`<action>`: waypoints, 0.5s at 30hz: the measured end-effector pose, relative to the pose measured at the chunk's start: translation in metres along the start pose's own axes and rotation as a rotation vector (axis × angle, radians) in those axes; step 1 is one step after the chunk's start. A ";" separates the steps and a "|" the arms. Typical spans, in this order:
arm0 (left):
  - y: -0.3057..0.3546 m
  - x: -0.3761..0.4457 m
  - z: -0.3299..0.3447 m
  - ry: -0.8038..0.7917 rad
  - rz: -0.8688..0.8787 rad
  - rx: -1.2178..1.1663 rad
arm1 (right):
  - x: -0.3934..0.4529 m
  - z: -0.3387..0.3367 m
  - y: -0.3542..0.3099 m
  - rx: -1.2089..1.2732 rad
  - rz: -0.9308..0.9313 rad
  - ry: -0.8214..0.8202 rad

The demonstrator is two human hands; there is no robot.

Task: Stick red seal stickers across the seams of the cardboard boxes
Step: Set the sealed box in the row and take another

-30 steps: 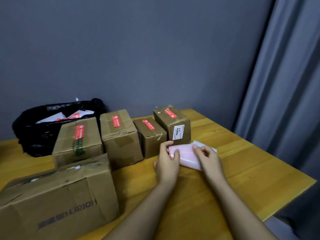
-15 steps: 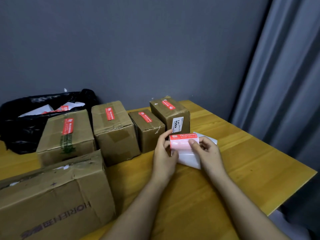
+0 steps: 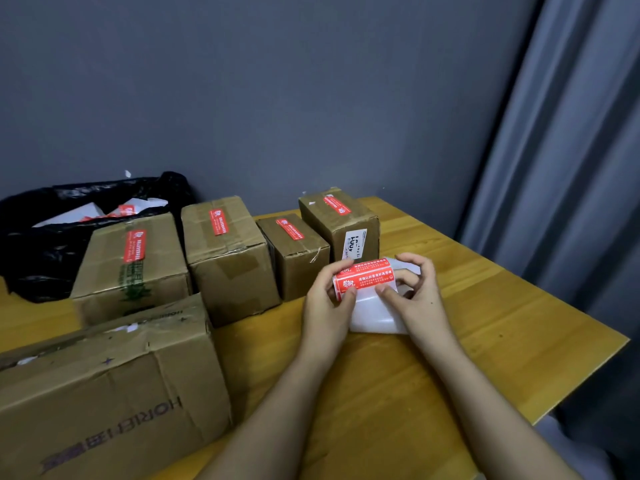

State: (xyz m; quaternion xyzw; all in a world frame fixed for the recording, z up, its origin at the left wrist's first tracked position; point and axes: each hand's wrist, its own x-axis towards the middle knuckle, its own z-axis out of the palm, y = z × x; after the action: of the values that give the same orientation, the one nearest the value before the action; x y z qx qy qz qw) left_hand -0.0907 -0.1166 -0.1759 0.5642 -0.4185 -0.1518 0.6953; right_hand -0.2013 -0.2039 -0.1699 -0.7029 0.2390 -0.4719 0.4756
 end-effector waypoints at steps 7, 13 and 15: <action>0.001 0.001 -0.004 -0.032 -0.081 -0.094 | -0.002 -0.001 -0.005 -0.071 -0.078 0.005; 0.001 0.000 -0.003 -0.044 -0.064 -0.071 | -0.003 -0.001 -0.007 -0.102 -0.092 0.017; 0.001 -0.001 -0.003 -0.036 -0.060 -0.062 | -0.002 -0.001 -0.006 -0.113 -0.092 0.018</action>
State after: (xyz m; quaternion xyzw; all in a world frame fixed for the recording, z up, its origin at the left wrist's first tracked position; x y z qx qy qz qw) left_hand -0.0890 -0.1138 -0.1750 0.5519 -0.4088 -0.1959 0.6999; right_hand -0.2039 -0.2001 -0.1654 -0.7345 0.2368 -0.4855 0.4106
